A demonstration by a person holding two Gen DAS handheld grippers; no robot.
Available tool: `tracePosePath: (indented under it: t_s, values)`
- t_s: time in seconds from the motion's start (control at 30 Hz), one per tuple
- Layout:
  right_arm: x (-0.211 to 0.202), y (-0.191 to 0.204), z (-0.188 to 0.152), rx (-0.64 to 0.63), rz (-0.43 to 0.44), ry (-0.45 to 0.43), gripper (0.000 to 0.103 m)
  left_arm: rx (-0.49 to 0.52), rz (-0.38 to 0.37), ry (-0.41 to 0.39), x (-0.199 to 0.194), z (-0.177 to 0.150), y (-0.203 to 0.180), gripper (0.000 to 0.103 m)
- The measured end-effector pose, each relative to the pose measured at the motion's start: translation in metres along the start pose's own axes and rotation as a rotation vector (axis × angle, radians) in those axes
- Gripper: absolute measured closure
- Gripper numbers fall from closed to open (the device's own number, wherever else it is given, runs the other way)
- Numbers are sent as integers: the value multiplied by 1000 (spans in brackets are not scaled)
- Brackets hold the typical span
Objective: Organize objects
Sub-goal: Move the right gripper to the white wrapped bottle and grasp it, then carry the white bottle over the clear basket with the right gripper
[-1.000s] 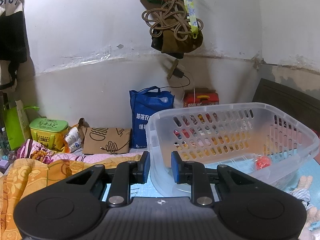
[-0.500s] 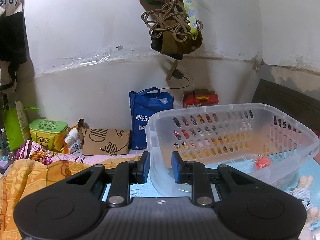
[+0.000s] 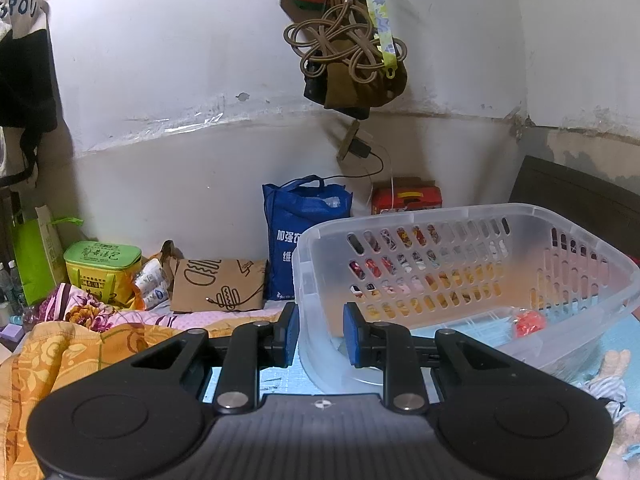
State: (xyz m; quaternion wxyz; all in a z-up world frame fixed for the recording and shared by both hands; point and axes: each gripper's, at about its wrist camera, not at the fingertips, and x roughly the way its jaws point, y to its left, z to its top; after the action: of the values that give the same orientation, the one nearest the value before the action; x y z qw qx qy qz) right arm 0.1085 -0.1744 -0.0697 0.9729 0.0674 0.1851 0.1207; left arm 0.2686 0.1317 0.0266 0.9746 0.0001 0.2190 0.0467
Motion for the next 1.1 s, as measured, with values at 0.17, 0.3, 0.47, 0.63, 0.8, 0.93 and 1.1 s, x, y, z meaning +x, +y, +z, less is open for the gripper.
tracePosePath:
  t_s: [0.17,0.3,0.47,0.63,0.8,0.93,1.1]
  values:
    - [-1,-6,2,44,9,-14,24,6,3,-4,0,0,0,74]
    - [-5,-10,4,52,-3,-36,24,6,2,-5,0,0,0,74]
    - [-10,-18,4,71,9,-62,24,9,2,-6,0,1,0,74]
    - [-13,-20,7,58,-10,-75,24,11,6,-7,0,1,-1,74]
    - [-18,-17,13,26,-33,-96,24,10,7,-6,0,1,-1,74]
    - [-23,-14,21,12,-38,-130,24,11,7,-7,0,1,-2,74]
    - [-32,-5,46,1,24,-178,24,14,11,-7,0,1,-2,74]
